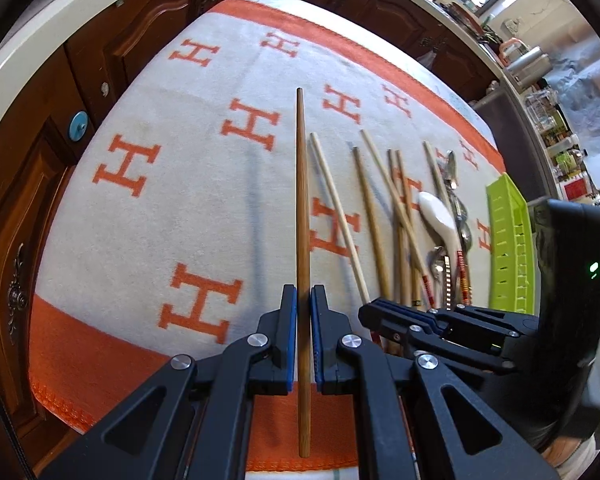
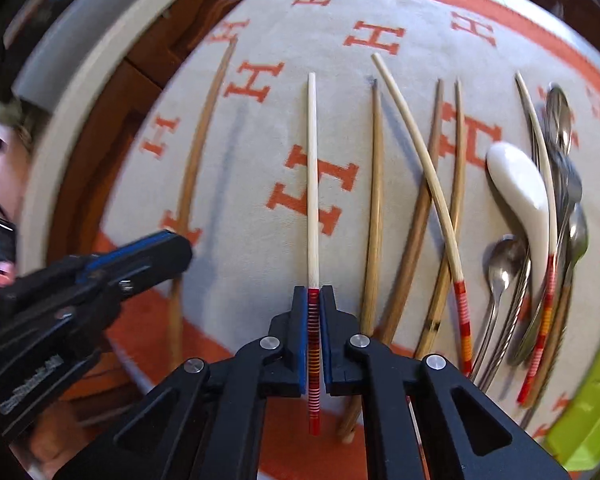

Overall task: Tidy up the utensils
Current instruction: 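Grasp a red-banded chopstick with the right tool while the left holds its chopstick, then lower both chopsticks into the green tray and open both tools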

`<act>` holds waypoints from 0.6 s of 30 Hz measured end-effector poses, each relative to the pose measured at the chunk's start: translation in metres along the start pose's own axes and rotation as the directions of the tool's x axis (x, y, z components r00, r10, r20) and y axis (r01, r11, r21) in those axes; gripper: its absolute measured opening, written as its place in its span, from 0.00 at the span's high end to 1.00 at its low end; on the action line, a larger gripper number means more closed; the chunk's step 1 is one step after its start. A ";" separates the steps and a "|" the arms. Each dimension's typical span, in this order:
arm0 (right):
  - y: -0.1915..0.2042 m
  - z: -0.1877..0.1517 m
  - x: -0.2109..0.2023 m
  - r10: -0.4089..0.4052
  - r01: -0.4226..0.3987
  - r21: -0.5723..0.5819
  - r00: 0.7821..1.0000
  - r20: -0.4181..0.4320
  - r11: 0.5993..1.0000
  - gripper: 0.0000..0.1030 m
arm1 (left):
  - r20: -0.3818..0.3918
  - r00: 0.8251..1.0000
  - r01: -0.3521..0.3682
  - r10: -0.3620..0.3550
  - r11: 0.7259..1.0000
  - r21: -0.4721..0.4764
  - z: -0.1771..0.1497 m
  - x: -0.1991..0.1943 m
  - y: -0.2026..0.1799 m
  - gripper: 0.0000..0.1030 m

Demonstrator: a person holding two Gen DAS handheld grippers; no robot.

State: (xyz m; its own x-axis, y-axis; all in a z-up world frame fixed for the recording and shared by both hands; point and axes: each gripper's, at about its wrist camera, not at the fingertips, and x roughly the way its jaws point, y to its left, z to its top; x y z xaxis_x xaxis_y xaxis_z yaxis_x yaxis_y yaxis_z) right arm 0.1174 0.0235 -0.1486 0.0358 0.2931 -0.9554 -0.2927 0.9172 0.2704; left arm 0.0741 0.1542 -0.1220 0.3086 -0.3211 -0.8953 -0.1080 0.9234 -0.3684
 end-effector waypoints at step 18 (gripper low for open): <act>-0.199 -0.106 -0.180 -0.023 -0.116 0.371 0.937 0.348 0.922 0.95 | -0.059 0.992 0.127 -0.114 0.941 0.314 0.007 0.012 -0.191 0.95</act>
State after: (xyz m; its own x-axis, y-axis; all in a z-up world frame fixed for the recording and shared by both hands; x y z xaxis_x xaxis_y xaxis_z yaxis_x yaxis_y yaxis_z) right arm 0.0681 -0.2400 -0.0431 0.3729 0.3479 -0.8602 0.0804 0.9114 0.4035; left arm 0.1054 -0.0243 -0.0608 0.2625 -0.4360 -0.8608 0.2341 0.8942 -0.3816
